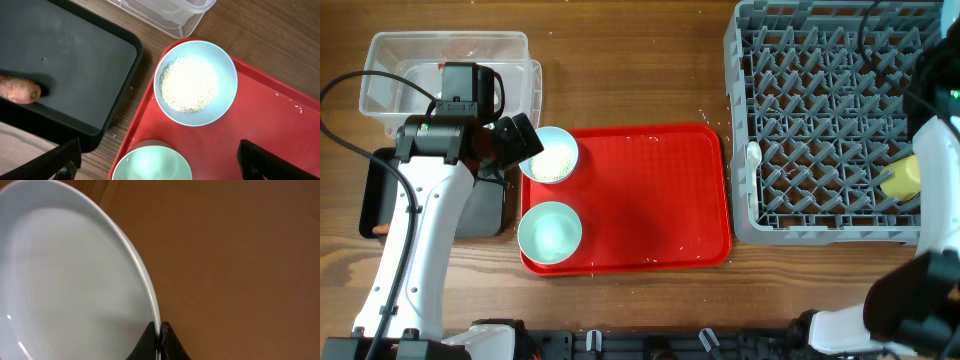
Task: Sort waste into correct bins and load items into the dishwasher rack
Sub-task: 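Stand the blue plate upright in the dish rack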
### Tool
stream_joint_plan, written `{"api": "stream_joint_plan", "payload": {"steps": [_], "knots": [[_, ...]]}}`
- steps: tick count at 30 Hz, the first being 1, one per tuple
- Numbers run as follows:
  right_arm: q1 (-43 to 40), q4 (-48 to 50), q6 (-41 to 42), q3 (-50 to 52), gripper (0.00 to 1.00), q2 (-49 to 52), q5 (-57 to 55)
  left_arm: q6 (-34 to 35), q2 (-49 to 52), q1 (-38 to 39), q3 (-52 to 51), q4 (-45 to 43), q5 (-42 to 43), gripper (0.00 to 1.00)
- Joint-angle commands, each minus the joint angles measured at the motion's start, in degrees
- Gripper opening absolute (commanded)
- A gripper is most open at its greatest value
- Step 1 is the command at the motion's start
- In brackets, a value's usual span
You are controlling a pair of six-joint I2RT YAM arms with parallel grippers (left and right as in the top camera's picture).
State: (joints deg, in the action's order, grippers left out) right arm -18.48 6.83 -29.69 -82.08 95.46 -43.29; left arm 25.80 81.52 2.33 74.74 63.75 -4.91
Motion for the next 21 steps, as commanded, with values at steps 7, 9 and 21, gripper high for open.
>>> {"api": "stream_joint_plan", "payload": {"steps": [7,9,21], "knots": [[-5.5,4.3,-12.4,-0.4,0.05,13.2,8.7,0.6,-0.9,-0.3,0.4,0.0,-0.9,1.0],[-5.5,4.2,-12.3,-0.4,0.04,15.8,8.7,0.6,-0.9,-0.3,0.4,0.0,-0.9,1.0],[1.9,-6.1,-9.1,-0.3,0.28,16.7,7.8,0.6,-0.9,-0.3,0.4,-0.7,-0.9,1.0]]}}
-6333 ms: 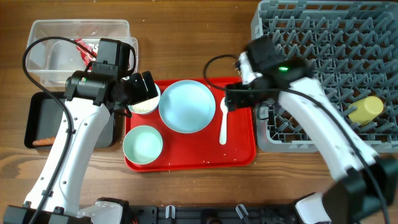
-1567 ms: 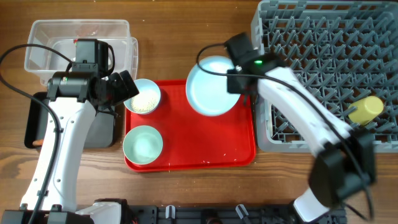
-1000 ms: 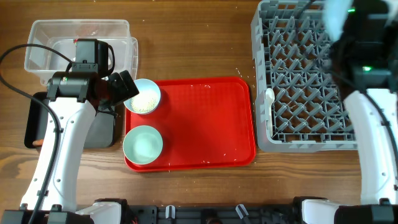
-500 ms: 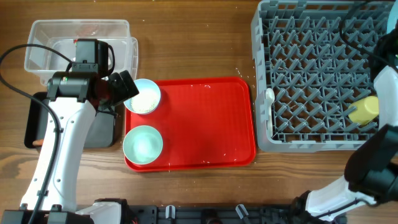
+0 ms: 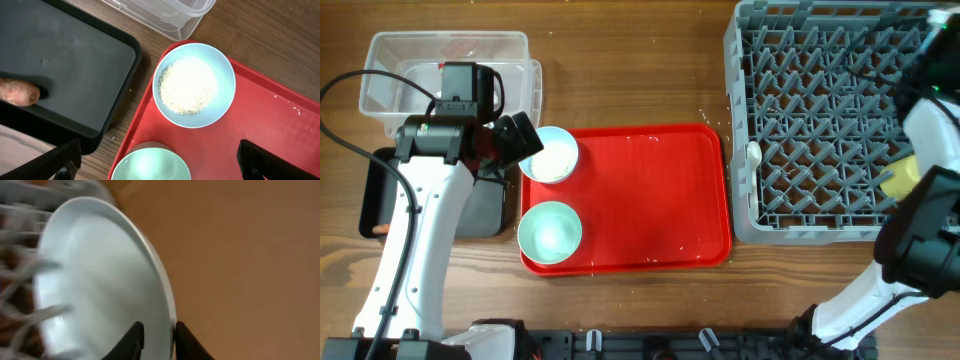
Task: Sort waste into correct bins and load items into the dishwasher rack
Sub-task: 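Stand the blue plate upright in the dish rack, then grasp the green bowl with the right gripper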
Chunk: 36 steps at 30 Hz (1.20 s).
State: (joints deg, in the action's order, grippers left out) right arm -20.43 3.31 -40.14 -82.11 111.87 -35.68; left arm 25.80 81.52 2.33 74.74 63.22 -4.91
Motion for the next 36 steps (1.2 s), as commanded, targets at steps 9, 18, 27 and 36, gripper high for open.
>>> {"api": "stream_joint_plan", "payload": {"steps": [9,18,27,36], "knots": [[7.7,-12.0,15.0,-0.3,0.86,-4.9,1.7,0.5,-0.9,-0.3,0.4,-0.1,-0.9,1.0],[7.7,-35.4,24.7,-0.3,0.88,-23.9,45.2,0.5,-0.9,-0.3,0.4,0.1,-0.9,1.0],[26.6,-57.8,36.0,1.7,0.81,-25.1,62.3,0.6,-0.9,0.1,0.2,3.7,0.3,1.0],[59.3,-51.4,55.0,4.9,0.85,-14.9,62.1,3.5,-0.9,-8.7,0.2,7.2,0.4,1.0]]}}
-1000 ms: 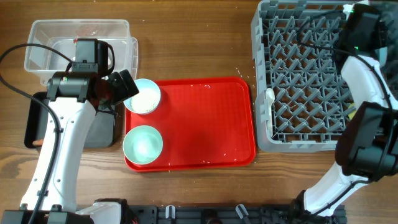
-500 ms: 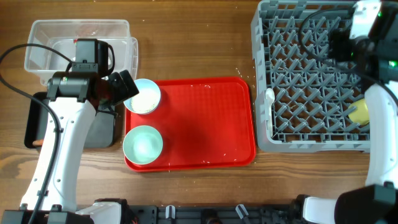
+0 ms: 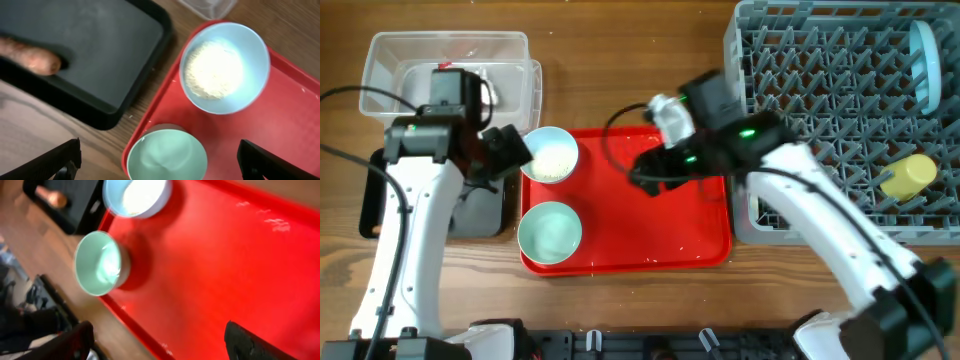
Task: Sort waste into correct bins and load items into the dishwasher rack
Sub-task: 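Grasp the green bowl with the right gripper, then place the green bowl upside down in the dish rack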
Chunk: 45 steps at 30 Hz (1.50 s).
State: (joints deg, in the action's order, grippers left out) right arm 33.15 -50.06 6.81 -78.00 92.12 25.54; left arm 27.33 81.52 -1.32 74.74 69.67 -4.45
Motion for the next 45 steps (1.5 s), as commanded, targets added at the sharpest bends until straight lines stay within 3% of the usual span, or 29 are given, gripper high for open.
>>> {"api": "stream_joint_plan", "payload": {"steps": [1,5,11,14,16,21,23,28,31,33,37,42,45], "knots": [[7.8,3.2,10.1,0.8,0.85,6.8,0.8,2.6,-0.9,-6.6,0.2,1.0,-0.1,1.0],[13.8,9.4,17.3,0.8,0.79,15.8,0.8,3.2,-0.9,-12.7,0.2,1.9,-0.1,1.0],[17.2,17.2,21.8,0.8,0.71,25.6,0.7,3.2,-0.9,-14.0,0.2,1.8,-0.1,1.0],[17.7,17.7,24.1,0.8,0.56,27.4,-0.3,3.2,-0.9,-14.0,0.2,1.7,-0.1,1.0],[17.6,17.6,24.9,0.5,0.31,27.2,-2.3,3.2,-0.9,-14.0,0.2,1.7,-0.1,1.0],[15.0,12.7,24.6,-1.0,0.04,24.0,-13.1,3.1,-0.9,-14.0,0.2,1.8,-0.1,1.0],[13.0,10.4,23.4,-1.0,0.04,21.0,-17.2,3.1,-0.9,-14.0,0.2,1.7,-0.1,1.0],[4.3,5.8,16.9,-1.0,0.05,6.7,-34.3,3.2,-0.9,-14.0,0.2,1.7,-0.1,1.0],[-1.9,6.5,9.4,-1.0,0.04,-2.1,-49.6,3.2,-0.9,-14.0,0.2,1.7,-0.1,1.0],[-6.2,9.9,-0.2,-1.0,0.04,-5.7,-61.4,3.2,-0.9,-14.0,0.2,1.7,-0.1,1.0],[-15.0,22.5,-21.4,-1.0,0.04,-6.0,-78.3,3.2,-0.9,-14.0,0.2,1.7,-0.1,1.0],[-25.6,37.5,-35.4,-0.9,0.04,-2.1,-81.9,3.2,-0.9,-14.0,0.2,1.7,-0.1,1.0],[-30.5,43.2,-39.7,-0.9,0.04,3.5,-82.8,3.2,-0.9,-14.0,0.2,1.5,-0.1,1.0]]}}
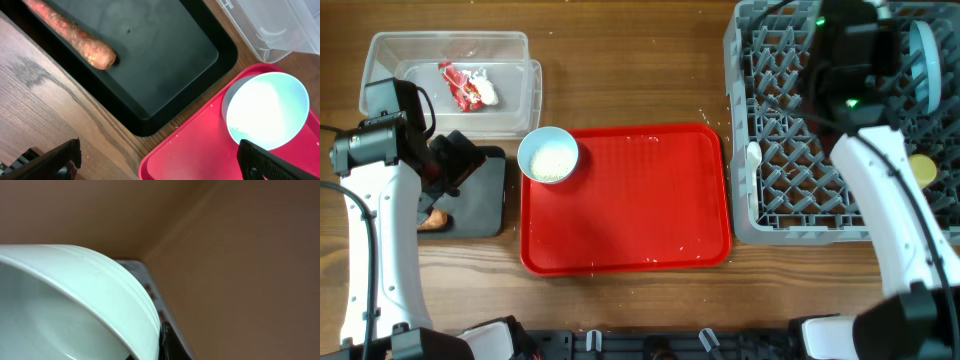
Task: Sort waste into correct bins and load items into the dishwasher rack
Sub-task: 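Place the green bowl upside down in the dish rack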
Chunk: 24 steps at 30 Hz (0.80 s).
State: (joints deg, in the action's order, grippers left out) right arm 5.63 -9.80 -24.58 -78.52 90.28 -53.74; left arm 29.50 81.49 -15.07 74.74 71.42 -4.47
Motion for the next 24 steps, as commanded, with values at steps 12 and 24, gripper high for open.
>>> {"api": "stream_joint_plan", "payload": {"steps": [12,24], "knots": [[-11.6,41.8,-28.3,-0.4,0.04,30.1,-13.3,1.0,-0.9,-0.3,0.2,-0.7,0.0,1.0],[-15.2,40.6,-26.2,-0.3,0.04,32.2,-10.0,1.0,-0.9,-0.2,0.2,-1.7,2.1,1.0]]}}
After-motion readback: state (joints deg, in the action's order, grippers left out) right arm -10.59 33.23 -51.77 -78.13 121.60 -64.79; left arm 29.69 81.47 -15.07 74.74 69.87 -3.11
